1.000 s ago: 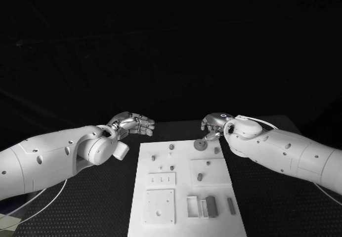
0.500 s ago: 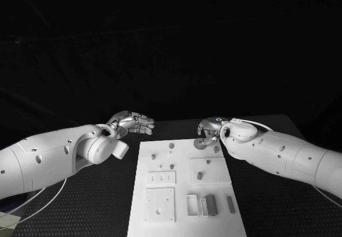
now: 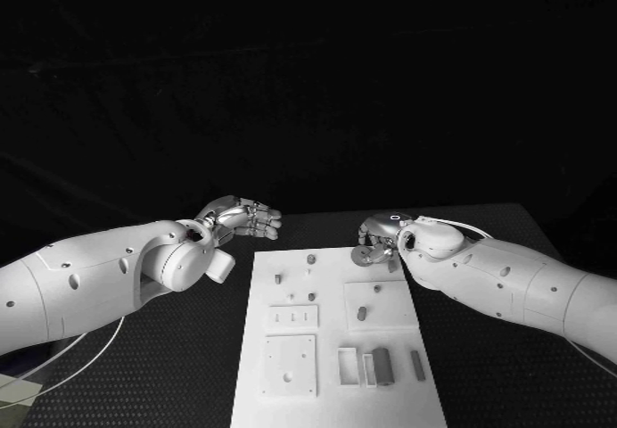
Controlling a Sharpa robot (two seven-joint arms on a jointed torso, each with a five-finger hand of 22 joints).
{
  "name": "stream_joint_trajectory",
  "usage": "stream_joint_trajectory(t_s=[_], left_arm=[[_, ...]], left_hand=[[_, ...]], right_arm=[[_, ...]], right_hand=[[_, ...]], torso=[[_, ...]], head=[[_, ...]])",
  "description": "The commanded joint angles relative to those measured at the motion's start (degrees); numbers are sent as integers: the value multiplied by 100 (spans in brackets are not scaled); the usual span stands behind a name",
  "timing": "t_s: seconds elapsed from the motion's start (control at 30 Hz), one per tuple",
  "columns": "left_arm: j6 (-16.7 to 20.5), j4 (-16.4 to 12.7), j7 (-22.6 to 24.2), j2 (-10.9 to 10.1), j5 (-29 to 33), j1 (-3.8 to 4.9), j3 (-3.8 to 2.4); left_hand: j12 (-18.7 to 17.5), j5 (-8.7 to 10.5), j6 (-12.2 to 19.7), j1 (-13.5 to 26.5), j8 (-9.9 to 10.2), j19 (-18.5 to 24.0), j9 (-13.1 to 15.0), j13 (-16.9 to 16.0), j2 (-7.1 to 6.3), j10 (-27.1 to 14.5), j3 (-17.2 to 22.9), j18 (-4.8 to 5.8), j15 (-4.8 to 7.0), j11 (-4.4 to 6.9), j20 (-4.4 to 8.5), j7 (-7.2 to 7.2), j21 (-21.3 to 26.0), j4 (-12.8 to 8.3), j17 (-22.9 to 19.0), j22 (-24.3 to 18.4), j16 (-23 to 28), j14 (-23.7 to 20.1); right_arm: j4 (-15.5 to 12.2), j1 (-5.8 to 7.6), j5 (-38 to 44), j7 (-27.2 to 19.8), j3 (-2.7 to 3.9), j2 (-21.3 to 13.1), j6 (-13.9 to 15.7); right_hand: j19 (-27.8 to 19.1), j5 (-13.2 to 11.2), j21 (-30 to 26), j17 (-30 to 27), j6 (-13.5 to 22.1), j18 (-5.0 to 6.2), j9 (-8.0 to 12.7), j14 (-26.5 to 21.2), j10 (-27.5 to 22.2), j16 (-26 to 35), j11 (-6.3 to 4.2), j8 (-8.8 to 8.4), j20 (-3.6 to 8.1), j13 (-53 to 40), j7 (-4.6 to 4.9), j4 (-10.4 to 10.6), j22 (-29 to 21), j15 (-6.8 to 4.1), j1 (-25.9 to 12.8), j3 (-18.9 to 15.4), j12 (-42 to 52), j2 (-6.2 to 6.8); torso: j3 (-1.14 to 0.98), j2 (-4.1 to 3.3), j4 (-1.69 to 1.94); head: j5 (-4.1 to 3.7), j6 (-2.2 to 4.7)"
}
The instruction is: Assemble the parts on the task board
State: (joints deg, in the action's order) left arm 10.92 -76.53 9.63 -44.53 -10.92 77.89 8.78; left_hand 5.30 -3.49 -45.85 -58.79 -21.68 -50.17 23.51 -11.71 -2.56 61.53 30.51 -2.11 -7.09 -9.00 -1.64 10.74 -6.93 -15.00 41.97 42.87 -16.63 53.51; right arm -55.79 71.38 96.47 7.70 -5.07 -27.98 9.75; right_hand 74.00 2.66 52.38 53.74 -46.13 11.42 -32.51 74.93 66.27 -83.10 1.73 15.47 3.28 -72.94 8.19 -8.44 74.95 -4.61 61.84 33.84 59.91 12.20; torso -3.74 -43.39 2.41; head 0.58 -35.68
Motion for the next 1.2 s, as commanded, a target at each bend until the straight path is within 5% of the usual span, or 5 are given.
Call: stream_joint_trajectory(t_s=[0.03, 0.93, 0.97, 1.2], left_arm=[[-35, -18, 70, 25, -15, 6, -5], [-64, -47, 54, 15, -16, 6, -5], [-67, -46, 53, 19, -16, 6, -5], [-74, -45, 50, 24, -16, 6, -5]], left_hand=[[-40, 33, 10, 5, 39, 23, 6, -10, -23, 13, -6, 62, -46, 1, -14, 34, 33, 17, 7, 2, 33, -10], [-57, 33, 14, 22, 50, 25, 10, -19, -22, 14, -12, 62, -49, -1, -17, 38, 44, 36, 18, 5, 49, -10], [-57, 33, 14, 22, 50, 24, 10, -20, -22, 15, -12, 61, -49, -1, -17, 38, 44, 36, 19, 5, 50, -10], [-61, 33, 14, 21, 52, 25, 12, -22, -23, 16, -12, 61, -49, -1, -17, 38, 46, 37, 22, 6, 54, -9]], right_arm=[[-3, -27, 184, -54, -8, 17, 68], [184, -137, 93, -52, -27, 106, -54], [184, -140, 93, -53, -28, 113, -57], [171, -146, 93, -46, -30, 120, -87]], right_hand=[[3, 12, 25, 4, -44, 358, -11, 19, 39, -28, -4, 9, 36, 10, 3, 22, 124, 5, 9, -10, 30, -75], [0, 12, 28, -16, -48, 358, -13, 6, 38, -25, -3, 8, 38, 19, 5, 22, 122, 5, 18, 5, 27, -161], [-5, 15, 25, -52, 9, 358, 2, -13, 33, -15, 4, -28, 40, 29, 11, 32, 118, 8, 42, 48, 17, -357], [-46, 10, 41, -68, 53, 358, 27, -40, 13, -16, 31, -75, 20, 60, 39, -28, 123, 36, -105, -95, 0, -381]], torso=[[-3, 2, -10], [1, 0, -6], [1, -1, -6], [0, 5, -4]], head=[[-1, -8], [0, -28], [-1, -28], [0, -46]])
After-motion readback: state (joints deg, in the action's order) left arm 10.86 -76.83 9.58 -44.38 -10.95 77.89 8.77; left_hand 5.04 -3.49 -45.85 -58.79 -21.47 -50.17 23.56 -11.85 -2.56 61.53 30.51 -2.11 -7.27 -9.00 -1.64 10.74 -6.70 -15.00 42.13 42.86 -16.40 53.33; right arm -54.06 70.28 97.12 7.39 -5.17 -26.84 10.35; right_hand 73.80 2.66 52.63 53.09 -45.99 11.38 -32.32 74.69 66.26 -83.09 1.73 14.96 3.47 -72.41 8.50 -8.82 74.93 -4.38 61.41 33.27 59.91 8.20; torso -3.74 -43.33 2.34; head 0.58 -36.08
